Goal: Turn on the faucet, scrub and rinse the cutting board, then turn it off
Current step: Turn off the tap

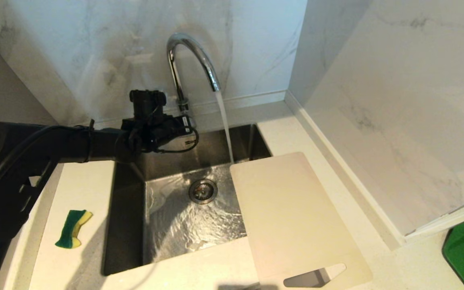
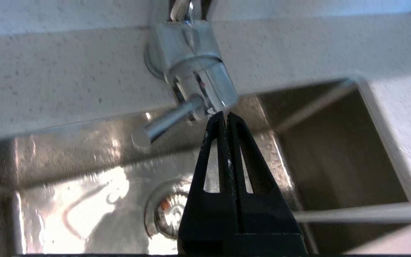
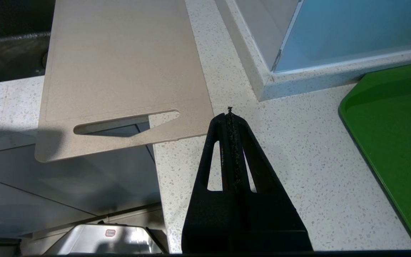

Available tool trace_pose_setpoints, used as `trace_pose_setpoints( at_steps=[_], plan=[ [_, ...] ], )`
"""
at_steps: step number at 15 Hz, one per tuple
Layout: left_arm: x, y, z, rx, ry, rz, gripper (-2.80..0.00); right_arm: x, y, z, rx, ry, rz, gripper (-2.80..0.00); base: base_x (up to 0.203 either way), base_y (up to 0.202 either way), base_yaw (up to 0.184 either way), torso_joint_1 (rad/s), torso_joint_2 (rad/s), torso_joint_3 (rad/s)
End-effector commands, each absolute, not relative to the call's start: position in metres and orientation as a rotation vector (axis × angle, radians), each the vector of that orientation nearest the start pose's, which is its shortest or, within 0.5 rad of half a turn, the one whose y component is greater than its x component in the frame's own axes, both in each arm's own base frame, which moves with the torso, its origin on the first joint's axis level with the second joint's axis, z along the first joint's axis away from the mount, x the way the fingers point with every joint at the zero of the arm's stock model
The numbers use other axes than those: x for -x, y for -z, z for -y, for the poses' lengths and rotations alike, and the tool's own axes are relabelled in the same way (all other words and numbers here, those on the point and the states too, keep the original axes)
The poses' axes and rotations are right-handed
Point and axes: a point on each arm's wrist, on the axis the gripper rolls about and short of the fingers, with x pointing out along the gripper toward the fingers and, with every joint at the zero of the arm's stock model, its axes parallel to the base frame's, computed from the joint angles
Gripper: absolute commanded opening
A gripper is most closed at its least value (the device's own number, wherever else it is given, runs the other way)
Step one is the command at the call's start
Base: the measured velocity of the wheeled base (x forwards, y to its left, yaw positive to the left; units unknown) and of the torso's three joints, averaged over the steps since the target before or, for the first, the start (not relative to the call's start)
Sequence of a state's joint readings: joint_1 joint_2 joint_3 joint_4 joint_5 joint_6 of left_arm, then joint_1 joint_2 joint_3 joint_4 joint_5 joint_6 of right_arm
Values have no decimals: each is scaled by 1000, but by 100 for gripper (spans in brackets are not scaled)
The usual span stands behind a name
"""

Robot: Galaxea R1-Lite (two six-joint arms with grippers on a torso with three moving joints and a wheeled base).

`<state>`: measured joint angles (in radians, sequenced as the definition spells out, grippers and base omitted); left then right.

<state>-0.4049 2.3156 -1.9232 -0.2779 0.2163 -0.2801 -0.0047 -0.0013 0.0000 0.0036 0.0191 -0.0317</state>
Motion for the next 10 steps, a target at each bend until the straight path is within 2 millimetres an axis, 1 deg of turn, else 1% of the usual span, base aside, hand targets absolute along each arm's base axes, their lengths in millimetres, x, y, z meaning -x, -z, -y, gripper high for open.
trace_pose_setpoints(
  at_steps=[1,10],
  plan=[
    [-467,-199,191,228,134,-96,-280,23,-75,-1,32,-15,-3,-280,0,0,0,0,0,0],
    [-483,-190,172,236,93,-57,-280,23,-75,-1,34,-15,-3,-280,0,0,0,0,0,0]
  ],
)
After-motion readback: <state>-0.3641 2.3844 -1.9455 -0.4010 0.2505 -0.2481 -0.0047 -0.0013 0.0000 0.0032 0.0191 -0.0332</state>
